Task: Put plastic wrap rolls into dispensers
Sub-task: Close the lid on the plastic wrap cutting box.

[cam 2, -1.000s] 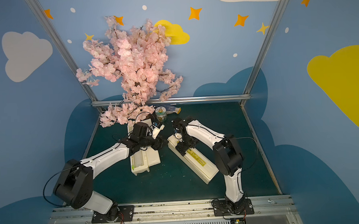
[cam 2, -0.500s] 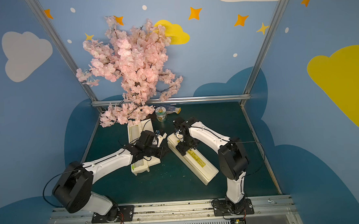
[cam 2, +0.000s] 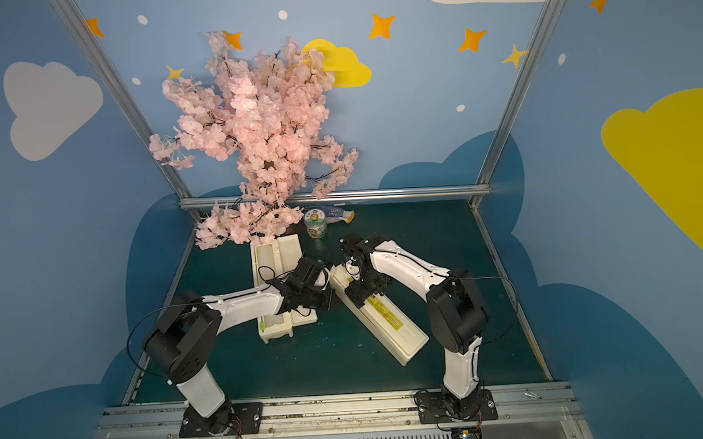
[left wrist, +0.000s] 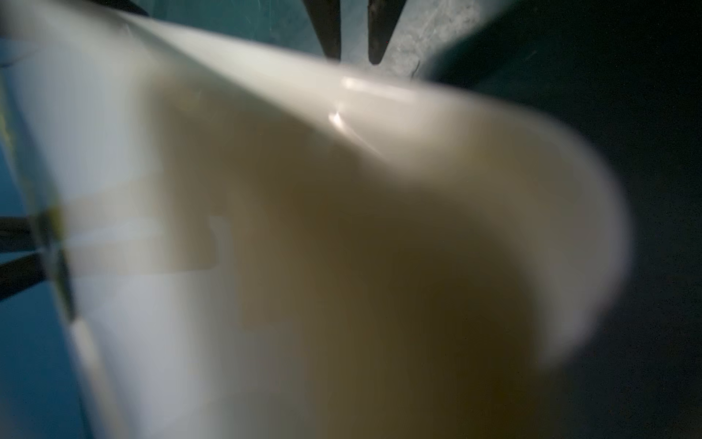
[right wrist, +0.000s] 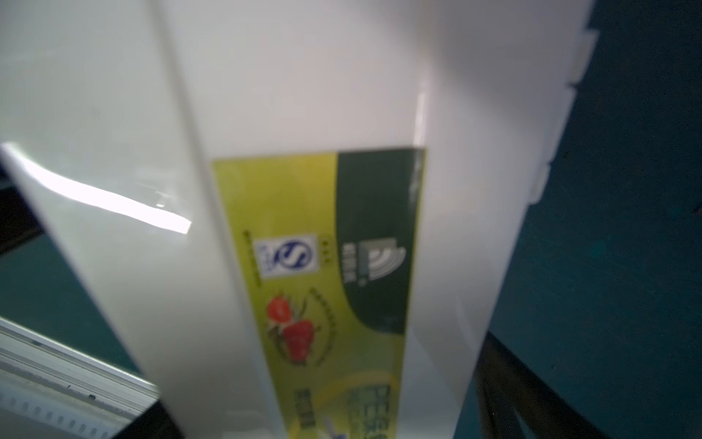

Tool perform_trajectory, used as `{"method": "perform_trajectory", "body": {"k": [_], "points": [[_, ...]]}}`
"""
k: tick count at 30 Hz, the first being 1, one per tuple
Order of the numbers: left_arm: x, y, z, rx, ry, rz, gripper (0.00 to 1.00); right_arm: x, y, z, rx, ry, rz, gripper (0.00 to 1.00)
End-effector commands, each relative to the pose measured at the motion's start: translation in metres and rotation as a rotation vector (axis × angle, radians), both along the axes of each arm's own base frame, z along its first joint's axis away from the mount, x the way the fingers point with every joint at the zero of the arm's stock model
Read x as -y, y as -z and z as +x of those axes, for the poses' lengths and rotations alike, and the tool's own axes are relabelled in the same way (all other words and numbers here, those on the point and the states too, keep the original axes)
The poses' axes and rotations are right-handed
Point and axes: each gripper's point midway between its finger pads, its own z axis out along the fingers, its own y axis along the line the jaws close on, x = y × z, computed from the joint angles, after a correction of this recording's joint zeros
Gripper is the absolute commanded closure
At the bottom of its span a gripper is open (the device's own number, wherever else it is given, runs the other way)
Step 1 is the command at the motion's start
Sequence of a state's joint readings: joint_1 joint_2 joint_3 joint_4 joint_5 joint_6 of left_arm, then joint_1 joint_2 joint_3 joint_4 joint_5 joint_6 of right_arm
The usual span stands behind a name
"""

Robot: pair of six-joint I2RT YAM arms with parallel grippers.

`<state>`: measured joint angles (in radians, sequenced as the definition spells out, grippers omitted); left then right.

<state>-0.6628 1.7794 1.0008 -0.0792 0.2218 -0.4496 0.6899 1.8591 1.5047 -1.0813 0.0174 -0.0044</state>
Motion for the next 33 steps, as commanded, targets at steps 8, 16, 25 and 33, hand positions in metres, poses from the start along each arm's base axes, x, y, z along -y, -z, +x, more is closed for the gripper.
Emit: {"method": "perform_trajectory", "body": {"k": [8,16,25,33], "points": [[0.048,-0.004,0.052,0.057,0.058,-0.096,0.81,0.013,-0.005,-0.003,-0.064,0.15,-0.04,0.1],[0.048,-0.012,0.075,0.079,0.058,-0.165,0.78,0.017,-0.003,0.009,-0.086,0.256,-0.068,0.1],[0.058,-0.035,0.102,0.136,0.084,-0.211,0.76,0.019,0.002,0.013,-0.088,0.328,-0.084,0.1],[0.021,-0.054,0.076,0.158,0.073,-0.182,0.52,0.033,0.005,0.027,-0.057,0.391,-0.147,0.1]]}}
